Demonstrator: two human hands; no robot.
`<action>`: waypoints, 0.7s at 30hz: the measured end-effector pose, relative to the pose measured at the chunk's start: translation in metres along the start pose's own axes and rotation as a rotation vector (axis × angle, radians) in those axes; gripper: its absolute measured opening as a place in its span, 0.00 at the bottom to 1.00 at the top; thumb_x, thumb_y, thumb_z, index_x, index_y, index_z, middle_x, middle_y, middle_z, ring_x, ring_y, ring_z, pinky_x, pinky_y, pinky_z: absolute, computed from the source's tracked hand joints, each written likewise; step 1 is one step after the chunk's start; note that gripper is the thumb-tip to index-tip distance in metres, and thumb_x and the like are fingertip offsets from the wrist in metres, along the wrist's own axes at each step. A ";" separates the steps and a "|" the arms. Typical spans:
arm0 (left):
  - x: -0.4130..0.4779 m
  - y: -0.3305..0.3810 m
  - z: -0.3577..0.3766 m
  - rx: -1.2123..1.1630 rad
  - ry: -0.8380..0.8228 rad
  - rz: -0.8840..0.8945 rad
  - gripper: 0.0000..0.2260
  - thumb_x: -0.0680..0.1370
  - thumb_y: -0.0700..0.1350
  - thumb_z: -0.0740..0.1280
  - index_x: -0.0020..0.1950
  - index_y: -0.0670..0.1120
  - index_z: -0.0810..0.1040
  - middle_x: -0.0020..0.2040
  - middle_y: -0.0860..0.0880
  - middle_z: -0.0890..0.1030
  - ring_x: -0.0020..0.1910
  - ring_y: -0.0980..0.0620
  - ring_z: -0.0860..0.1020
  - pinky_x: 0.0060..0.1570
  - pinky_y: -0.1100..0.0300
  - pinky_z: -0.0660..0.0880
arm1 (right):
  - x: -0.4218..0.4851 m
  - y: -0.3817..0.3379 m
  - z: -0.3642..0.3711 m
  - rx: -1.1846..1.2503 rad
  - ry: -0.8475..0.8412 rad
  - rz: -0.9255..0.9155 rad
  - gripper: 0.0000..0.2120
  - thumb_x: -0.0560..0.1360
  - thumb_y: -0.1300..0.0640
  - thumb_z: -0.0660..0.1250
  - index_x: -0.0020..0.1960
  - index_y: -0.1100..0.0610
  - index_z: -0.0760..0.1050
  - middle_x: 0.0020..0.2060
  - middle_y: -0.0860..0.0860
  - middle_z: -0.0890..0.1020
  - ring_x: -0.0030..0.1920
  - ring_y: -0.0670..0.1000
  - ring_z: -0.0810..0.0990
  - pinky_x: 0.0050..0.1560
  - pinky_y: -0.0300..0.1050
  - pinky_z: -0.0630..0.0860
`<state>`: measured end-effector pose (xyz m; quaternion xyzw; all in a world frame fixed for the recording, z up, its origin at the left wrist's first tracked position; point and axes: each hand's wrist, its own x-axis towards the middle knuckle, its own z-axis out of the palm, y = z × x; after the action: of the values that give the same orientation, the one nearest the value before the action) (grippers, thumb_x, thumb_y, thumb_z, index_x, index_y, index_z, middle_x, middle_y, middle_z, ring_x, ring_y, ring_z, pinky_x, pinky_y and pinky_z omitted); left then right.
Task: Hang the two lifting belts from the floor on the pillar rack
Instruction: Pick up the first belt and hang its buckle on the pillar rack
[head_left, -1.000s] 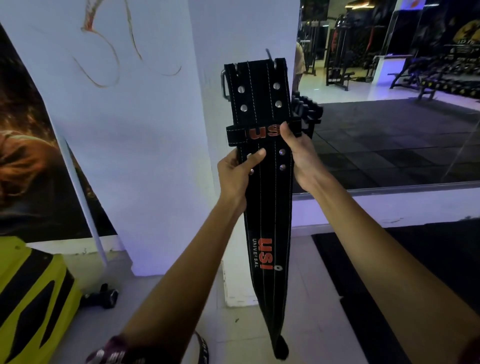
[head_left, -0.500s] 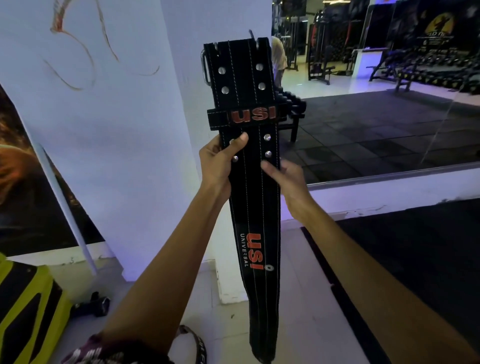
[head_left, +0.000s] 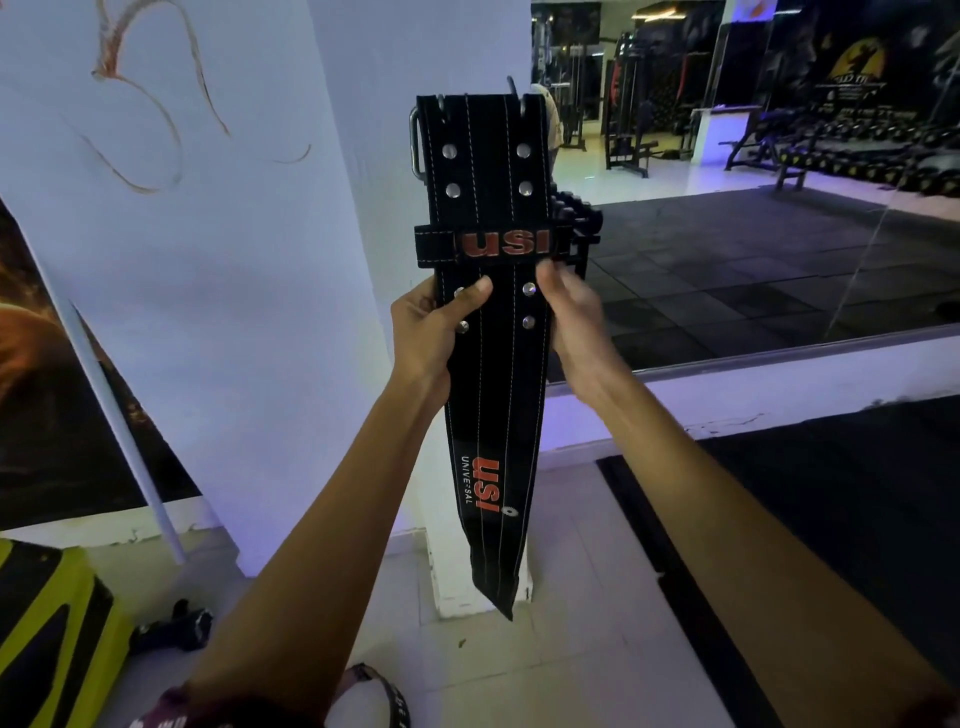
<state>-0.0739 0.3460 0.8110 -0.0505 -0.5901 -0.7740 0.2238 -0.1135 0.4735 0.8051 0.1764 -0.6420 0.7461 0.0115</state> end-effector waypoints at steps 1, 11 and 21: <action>0.000 0.000 0.001 0.007 -0.011 -0.001 0.08 0.74 0.36 0.69 0.52 0.36 0.80 0.41 0.46 0.83 0.40 0.49 0.84 0.38 0.58 0.80 | 0.009 -0.008 0.004 0.033 0.030 -0.004 0.34 0.58 0.31 0.69 0.53 0.54 0.78 0.54 0.58 0.82 0.56 0.57 0.80 0.54 0.52 0.77; -0.057 -0.098 -0.062 0.510 -0.207 -0.279 0.08 0.73 0.35 0.69 0.51 0.42 0.81 0.43 0.54 0.84 0.42 0.59 0.84 0.45 0.62 0.81 | 0.023 0.004 0.009 0.239 0.179 0.114 0.09 0.70 0.46 0.70 0.38 0.51 0.74 0.35 0.44 0.75 0.30 0.43 0.67 0.22 0.35 0.61; -0.094 -0.183 -0.103 0.822 -0.321 -0.472 0.07 0.69 0.38 0.74 0.44 0.36 0.83 0.40 0.42 0.84 0.40 0.47 0.82 0.47 0.48 0.80 | 0.029 -0.014 0.002 0.278 0.252 0.113 0.12 0.70 0.46 0.70 0.34 0.51 0.72 0.31 0.46 0.71 0.29 0.44 0.66 0.25 0.38 0.61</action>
<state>-0.0452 0.3138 0.5848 0.0580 -0.8686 -0.4896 -0.0496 -0.1368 0.4682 0.8263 0.0450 -0.5351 0.8432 0.0254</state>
